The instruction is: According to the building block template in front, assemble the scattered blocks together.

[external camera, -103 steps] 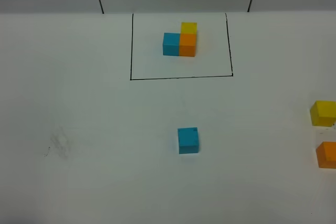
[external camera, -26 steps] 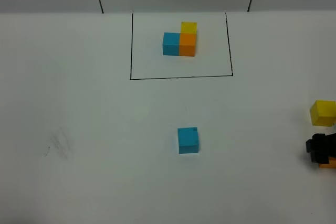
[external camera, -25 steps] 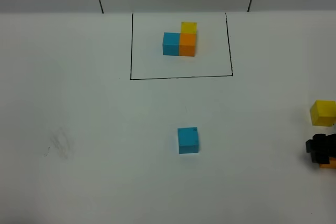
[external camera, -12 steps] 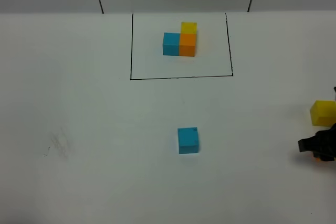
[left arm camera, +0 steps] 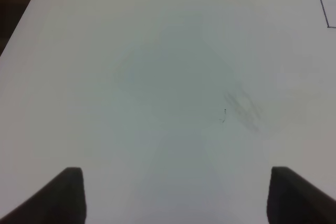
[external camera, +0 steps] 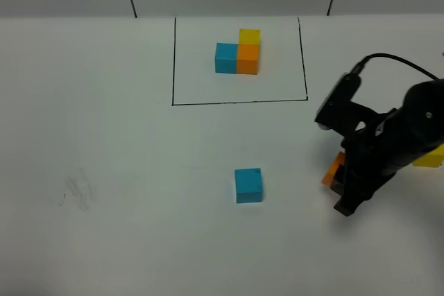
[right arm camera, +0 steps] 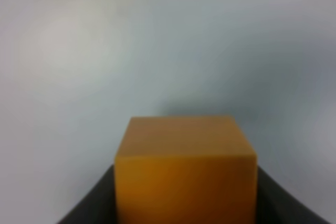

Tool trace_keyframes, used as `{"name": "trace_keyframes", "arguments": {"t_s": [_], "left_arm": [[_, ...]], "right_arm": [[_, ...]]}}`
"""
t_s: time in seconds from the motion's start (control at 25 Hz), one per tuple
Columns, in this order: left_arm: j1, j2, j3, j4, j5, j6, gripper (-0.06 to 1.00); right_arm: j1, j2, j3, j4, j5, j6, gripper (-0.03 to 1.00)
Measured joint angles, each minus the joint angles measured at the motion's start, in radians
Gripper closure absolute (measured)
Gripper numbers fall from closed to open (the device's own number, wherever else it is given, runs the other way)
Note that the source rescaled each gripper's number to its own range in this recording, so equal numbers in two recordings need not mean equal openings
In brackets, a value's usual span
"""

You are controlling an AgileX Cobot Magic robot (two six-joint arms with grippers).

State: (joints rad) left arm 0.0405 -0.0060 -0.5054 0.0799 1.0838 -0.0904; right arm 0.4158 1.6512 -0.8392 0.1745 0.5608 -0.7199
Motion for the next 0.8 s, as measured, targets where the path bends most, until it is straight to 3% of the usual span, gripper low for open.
{"name": "trace_keyframes", "arguments": {"t_s": [0.12,0.52,0.8], "left_arm": [[0.0,0.0,0.0,0.0,0.0,0.001,0.34],[0.0,0.0,0.0,0.0,0.0,0.001,0.34],[0.0,0.0,0.0,0.0,0.0,0.001,0.34]], "right_arm": [[0.042,0.09,-0.093,0.0,0.056,-0.11,0.8],[0.138,0.278,-0.335,-0.04,0.175,-0.29,0.8],[0.147,0.308,-0.376,-0.077,0.214,-0.329,0.8]]}}
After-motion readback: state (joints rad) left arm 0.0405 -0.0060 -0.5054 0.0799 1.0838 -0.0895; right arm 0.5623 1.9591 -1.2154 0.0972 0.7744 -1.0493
